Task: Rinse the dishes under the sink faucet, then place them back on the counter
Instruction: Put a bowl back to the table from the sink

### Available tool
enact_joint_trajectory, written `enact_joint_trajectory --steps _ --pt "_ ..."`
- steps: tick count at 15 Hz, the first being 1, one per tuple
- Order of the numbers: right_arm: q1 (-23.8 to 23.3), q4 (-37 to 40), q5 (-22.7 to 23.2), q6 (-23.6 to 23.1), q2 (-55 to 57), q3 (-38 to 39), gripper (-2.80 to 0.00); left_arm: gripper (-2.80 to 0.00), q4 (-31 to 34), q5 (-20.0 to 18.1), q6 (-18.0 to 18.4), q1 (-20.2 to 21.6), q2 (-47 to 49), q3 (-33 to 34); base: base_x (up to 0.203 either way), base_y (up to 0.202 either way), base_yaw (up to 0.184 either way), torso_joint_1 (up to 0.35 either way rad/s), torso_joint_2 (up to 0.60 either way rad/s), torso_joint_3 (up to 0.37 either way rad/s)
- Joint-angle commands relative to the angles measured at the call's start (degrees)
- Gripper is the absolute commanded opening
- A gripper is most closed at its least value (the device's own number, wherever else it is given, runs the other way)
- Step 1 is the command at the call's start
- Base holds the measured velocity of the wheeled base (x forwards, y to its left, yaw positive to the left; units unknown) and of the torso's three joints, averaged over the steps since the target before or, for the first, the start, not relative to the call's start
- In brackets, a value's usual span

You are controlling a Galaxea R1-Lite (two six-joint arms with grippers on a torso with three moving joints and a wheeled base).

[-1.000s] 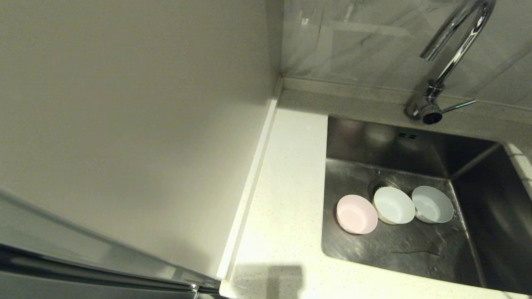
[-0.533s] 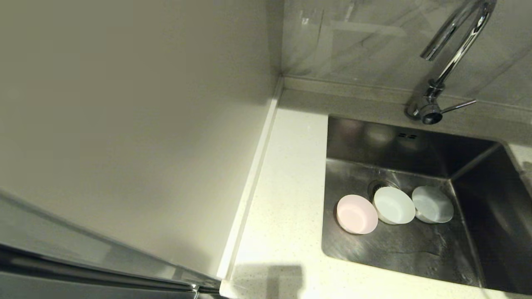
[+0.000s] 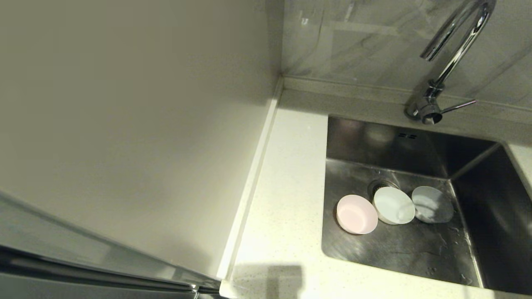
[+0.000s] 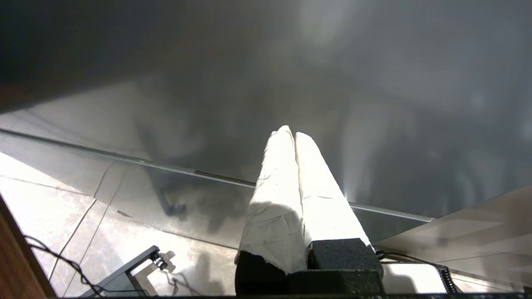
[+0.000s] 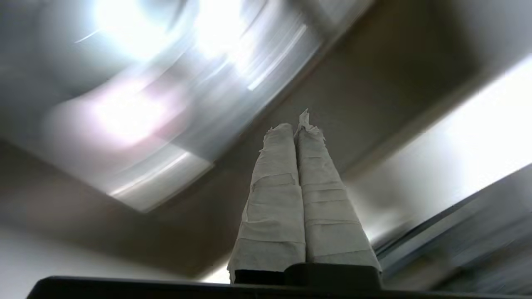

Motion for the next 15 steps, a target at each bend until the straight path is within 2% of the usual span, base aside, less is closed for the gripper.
enact_joint_trajectory --steps 1,2,3,4,6,7,8,12,15 --pt "2.5 -14.8 -34.8 -42.5 -3.6 8.1 -2.80 -2.80 0.0 0.0 0.0 0.0 -0.2 0.0 0.000 0.000 0.000 0.000 0.00 0.000" --pt "4.9 -19.0 -31.1 -50.1 -3.6 11.6 -2.80 -2.80 0.0 0.0 0.0 0.0 -0.2 0.0 0.000 0.000 0.000 0.000 0.00 0.000" --pt "9.2 -23.6 -22.9 -53.2 -3.1 15.1 -2.80 -2.80 0.0 0.0 0.0 0.0 -0.2 0.0 0.000 0.000 0.000 0.000 0.00 0.000" --pt "13.2 -27.9 -18.2 -51.5 -2.2 16.7 -2.80 -2.80 0.0 0.0 0.0 0.0 -0.2 0.0 0.000 0.000 0.000 0.000 0.00 0.000" --pt "17.1 -35.0 -14.9 -47.8 1.3 17.3 -2.80 -2.80 0.0 0.0 0.0 0.0 -0.3 0.0 0.000 0.000 0.000 0.000 0.00 0.000" --pt "18.9 -35.9 -14.7 -45.4 2.9 16.2 0.00 -2.80 0.0 0.0 0.0 0.0 -0.2 0.0 0.000 0.000 0.000 0.000 0.00 0.000" --pt "19.8 -35.9 -14.6 -42.8 4.3 14.5 0.00 -2.80 0.0 0.0 0.0 0.0 -0.2 0.0 0.000 0.000 0.000 0.000 0.00 0.000" --pt "20.2 -35.7 -12.9 -37.1 11.2 9.0 0.00 -2.80 0.0 0.0 0.0 -0.1 -0.2 0.0 0.000 0.000 0.000 0.000 0.00 0.000" --pt "20.5 -34.6 -11.5 -32.6 17.8 1.4 0.00 -2.80 0.0 0.0 0.0 0.0 -0.2 0.0 0.000 0.000 0.000 0.000 0.00 0.000"
